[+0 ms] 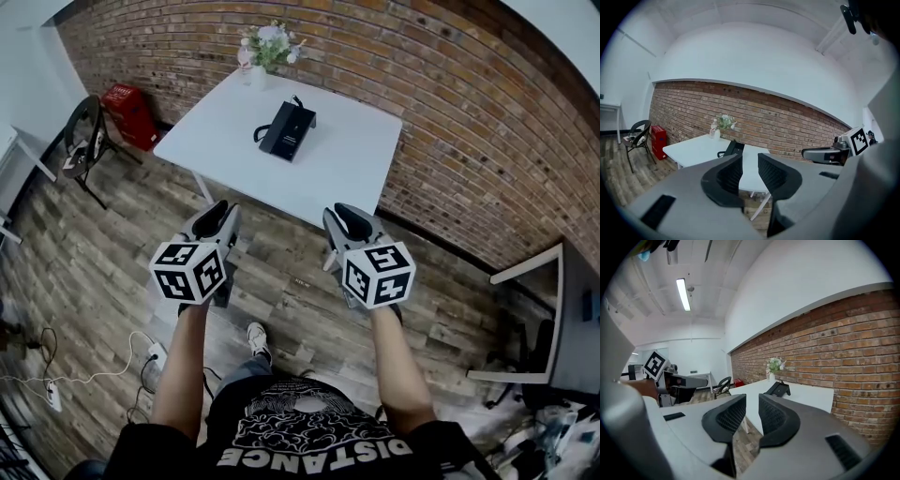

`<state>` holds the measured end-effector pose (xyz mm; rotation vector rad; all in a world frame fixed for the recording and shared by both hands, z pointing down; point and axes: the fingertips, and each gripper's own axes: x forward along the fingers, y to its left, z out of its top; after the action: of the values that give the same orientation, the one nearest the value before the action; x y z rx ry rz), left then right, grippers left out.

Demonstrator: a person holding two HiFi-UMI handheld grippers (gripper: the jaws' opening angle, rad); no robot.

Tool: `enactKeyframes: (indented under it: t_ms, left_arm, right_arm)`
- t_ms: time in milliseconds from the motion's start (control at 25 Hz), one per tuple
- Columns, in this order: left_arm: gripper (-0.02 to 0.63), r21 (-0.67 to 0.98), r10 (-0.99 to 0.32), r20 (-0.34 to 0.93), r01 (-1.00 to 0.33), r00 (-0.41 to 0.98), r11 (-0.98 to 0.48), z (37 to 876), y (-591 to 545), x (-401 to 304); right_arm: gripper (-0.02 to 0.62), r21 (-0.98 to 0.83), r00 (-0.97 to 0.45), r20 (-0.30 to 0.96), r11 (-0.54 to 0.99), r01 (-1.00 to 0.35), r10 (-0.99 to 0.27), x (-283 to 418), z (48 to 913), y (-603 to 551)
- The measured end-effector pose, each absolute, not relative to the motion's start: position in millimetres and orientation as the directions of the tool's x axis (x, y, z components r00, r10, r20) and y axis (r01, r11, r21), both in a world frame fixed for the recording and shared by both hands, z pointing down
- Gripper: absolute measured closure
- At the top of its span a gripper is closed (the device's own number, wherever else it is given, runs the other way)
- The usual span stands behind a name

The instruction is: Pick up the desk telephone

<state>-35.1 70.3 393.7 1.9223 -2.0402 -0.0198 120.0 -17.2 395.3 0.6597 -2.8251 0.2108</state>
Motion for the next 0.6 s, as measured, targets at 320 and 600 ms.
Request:
enactKeyframes:
  t_ms: [320,600]
  left_arm:
    - [0.487,0.248,-0.97,0.242,-0.968,0.033,0.029,392.6,25.6,-102.8]
    - [0.431,0.266,-0.963,0.255,-0.964,0.092,-0.021,396.8,-3.3,-146.6]
  right_arm:
    - [0.497,-0.085,-0.845,0.268,0.863,-0.498,-0.462,57.1,391.5,-52.6]
    - [0.454,-0.087,-0.817,0.282,0.835,-0.544,-0.503,16.4,391.0,-72.8]
